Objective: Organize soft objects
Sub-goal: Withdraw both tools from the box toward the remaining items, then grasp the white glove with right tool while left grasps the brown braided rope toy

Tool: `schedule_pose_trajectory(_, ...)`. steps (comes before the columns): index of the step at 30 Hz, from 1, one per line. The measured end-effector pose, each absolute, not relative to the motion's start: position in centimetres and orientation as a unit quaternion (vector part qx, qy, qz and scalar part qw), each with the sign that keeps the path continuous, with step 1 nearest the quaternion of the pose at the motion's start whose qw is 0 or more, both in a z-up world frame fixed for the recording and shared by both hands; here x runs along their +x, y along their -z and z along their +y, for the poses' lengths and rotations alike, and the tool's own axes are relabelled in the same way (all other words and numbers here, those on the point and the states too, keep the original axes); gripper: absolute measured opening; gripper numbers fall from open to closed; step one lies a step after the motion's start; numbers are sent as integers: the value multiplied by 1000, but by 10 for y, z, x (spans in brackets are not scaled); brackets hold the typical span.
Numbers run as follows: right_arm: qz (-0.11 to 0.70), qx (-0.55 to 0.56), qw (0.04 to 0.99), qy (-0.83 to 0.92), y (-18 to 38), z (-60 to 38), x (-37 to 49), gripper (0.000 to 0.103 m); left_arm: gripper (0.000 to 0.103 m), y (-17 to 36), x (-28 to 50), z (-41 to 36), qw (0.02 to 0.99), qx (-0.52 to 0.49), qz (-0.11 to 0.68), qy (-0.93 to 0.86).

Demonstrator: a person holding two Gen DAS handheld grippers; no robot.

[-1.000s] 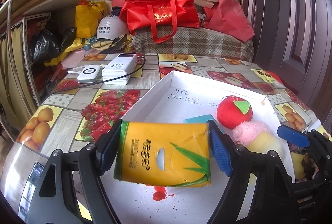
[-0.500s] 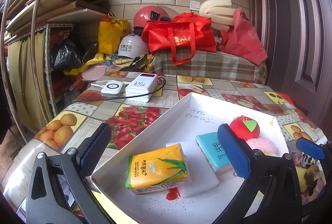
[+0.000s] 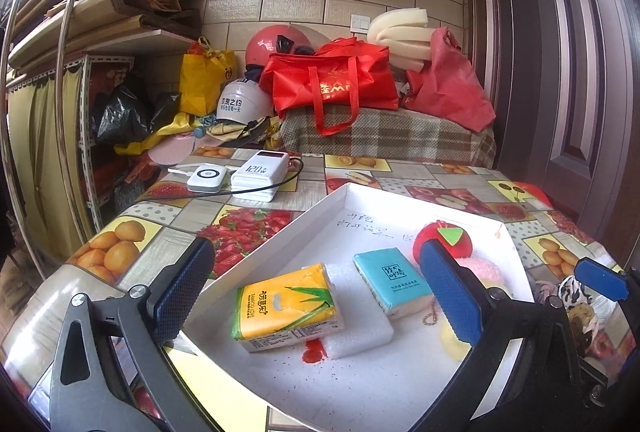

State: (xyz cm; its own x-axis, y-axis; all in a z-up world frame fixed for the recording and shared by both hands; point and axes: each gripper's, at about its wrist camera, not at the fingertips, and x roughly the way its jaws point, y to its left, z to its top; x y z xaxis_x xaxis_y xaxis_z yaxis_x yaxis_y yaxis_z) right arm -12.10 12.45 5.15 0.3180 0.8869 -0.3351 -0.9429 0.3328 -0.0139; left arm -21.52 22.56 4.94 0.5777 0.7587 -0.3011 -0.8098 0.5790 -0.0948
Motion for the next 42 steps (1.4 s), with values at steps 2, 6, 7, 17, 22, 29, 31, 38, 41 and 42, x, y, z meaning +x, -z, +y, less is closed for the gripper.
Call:
schedule_pose_trajectory(2, 123, -100, 803, -575, -52, 115, -123, 103, 103, -50, -213, 221, 885, -107, 116, -439)
schedule_pose_trajectory(6, 114, -102, 809, -568, -53, 97, -120, 103, 103, -51, -211, 213, 892, -93, 115, -427)
schedule_pose_trajectory(7, 117, -100, 813, -561, -53, 92, -116, 103, 103, -51, -210, 211, 893, -91, 115, -424)
schedule_pose_trajectory(17, 174, -28, 883, -435, -52, 16, -32, 103, 103, -52, -206, 203, 907, -91, 117, -394)
schedule_pose_trajectory(22, 212, 31, 901, -377, -47, -34, 25, 103, 103, -51, -190, 186, 931, -89, 143, -323)
schedule_pose_trajectory(29, 266, 106, 891, -353, -35, -65, 58, 103, 103, -45, -129, 111, 960, -30, 217, -172)
schedule_pose_trajectory(31, 268, 107, 890, -352, -35, -65, 57, 103, 103, -42, -106, 93, 958, -6, 244, -154)
schedule_pose_trajectory(38, 284, 63, 868, -401, -35, -49, 55, 103, 92, -31, -48, 73, 940, 38, 306, -143)
schedule_pose_trajectory(41, 296, 16, 843, -449, -35, -32, 46, 103, 60, -27, -37, 80, 935, 22, 326, -141)
schedule_pose_trajectory(42, 298, 3, 837, -459, -34, -28, 43, 103, 52, -26, -35, 82, 933, 16, 332, -140)
